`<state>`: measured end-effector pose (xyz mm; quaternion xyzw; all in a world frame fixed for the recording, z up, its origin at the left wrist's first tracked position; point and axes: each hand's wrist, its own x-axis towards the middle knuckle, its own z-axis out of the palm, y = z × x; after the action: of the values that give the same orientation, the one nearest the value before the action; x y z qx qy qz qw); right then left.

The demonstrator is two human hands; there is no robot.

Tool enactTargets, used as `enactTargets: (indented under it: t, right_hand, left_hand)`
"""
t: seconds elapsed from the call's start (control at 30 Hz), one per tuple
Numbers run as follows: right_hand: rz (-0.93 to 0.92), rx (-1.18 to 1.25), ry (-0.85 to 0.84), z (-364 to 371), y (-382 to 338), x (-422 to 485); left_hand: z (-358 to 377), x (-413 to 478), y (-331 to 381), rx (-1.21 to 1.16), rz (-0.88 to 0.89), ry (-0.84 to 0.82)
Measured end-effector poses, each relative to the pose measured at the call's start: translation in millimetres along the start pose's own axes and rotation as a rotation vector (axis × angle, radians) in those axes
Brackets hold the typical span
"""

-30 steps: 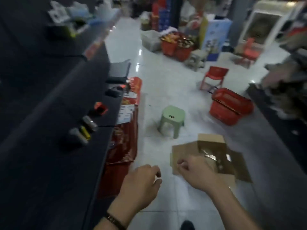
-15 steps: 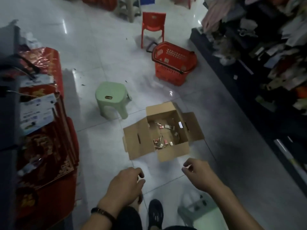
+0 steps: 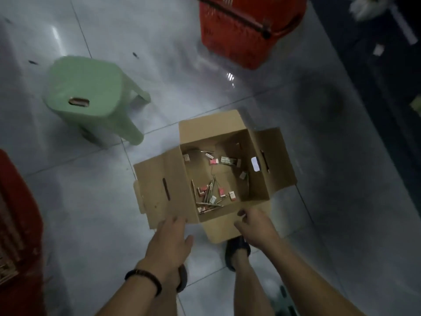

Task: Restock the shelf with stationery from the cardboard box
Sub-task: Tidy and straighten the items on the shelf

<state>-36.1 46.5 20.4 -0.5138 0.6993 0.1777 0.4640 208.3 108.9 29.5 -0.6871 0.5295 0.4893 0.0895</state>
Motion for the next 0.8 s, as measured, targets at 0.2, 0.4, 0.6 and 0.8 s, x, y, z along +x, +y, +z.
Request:
enactTargets:
  t: [0.2,0.4,0.6,0.8]
  right_hand:
    - [0.057,0.158,0.023,74.4,-0.1,211.8]
    - [0.171,0.197,0.026,159.2,-5.9,331.3]
    - [0.218,0.131,0.085,204.6,-3.0,360.9]
    - [0.101,0.152,0.011,197.2,9.1,373.2]
  left_hand:
    - [72.3,155.6,-13.4,-0.260,-0.152,0.139]
    - [127.7,229.7,-34.8,-0.382,-0.279,0.328]
    - [152.3,238.6,-51.1,-0.431,-0.288,0.363]
    - [149.9,243.8,-53.6,-0.447,-0.284,0.360]
